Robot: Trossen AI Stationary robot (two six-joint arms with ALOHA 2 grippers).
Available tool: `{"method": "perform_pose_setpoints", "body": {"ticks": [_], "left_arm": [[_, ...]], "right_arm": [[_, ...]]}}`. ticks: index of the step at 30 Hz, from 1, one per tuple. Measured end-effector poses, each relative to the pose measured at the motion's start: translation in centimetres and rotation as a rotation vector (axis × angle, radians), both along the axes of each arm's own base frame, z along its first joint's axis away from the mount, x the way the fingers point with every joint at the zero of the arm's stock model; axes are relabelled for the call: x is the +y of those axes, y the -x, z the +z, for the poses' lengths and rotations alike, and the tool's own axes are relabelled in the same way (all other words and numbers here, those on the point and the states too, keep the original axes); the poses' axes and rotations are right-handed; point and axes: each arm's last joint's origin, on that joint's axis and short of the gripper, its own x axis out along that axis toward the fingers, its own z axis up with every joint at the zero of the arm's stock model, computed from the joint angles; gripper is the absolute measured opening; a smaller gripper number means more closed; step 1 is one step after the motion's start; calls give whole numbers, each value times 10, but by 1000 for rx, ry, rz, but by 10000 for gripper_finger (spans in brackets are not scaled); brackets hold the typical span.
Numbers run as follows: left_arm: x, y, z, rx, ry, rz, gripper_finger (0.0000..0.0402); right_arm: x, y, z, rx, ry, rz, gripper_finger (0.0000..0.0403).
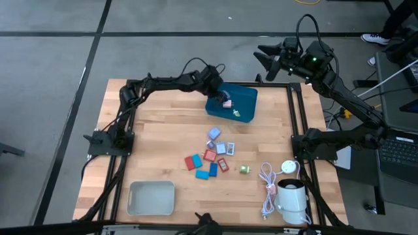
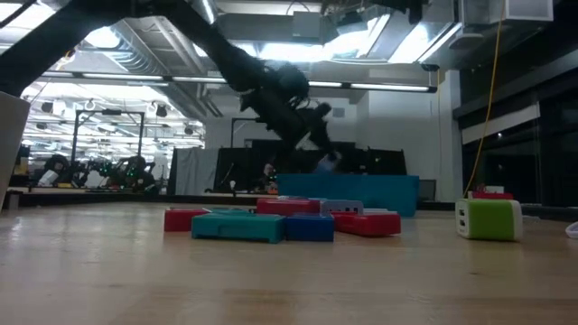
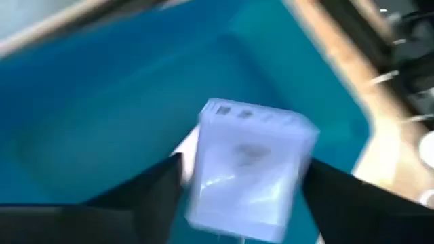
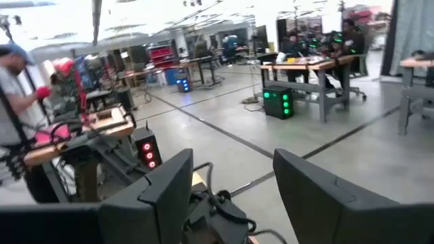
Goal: Pick & Place Office items
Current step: Put the bottom left light blue charger adapter into the blue bin, then put the green charger adapter into the blue bin
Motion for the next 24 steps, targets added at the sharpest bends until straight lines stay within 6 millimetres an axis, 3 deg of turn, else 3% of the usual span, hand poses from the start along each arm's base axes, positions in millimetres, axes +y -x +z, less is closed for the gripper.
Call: {"method": "perform_pose_setpoints", "body": {"ticks": [3, 5, 11, 15, 19, 24], "left_arm": [[4, -9, 26, -69, -52, -34, 352], [6, -13, 44, -94, -91, -51, 367], [10, -16, 81, -112, -157, -66, 363], [10, -18, 116, -206, -190, -86, 351], [7, -14, 150, -212, -243, -116, 347], [-1, 1, 202, -229, -316, -173, 347]], "right_arm": [[1, 0, 1, -6, 6, 9, 210], [2, 0, 1, 4, 25, 36, 210], [3, -1, 1, -1, 13, 89, 210], [7, -2, -3, 14, -56, 235, 210], [15, -4, -24, 190, -175, 302, 210], [38, -5, -55, 520, -264, 251, 210]]}}
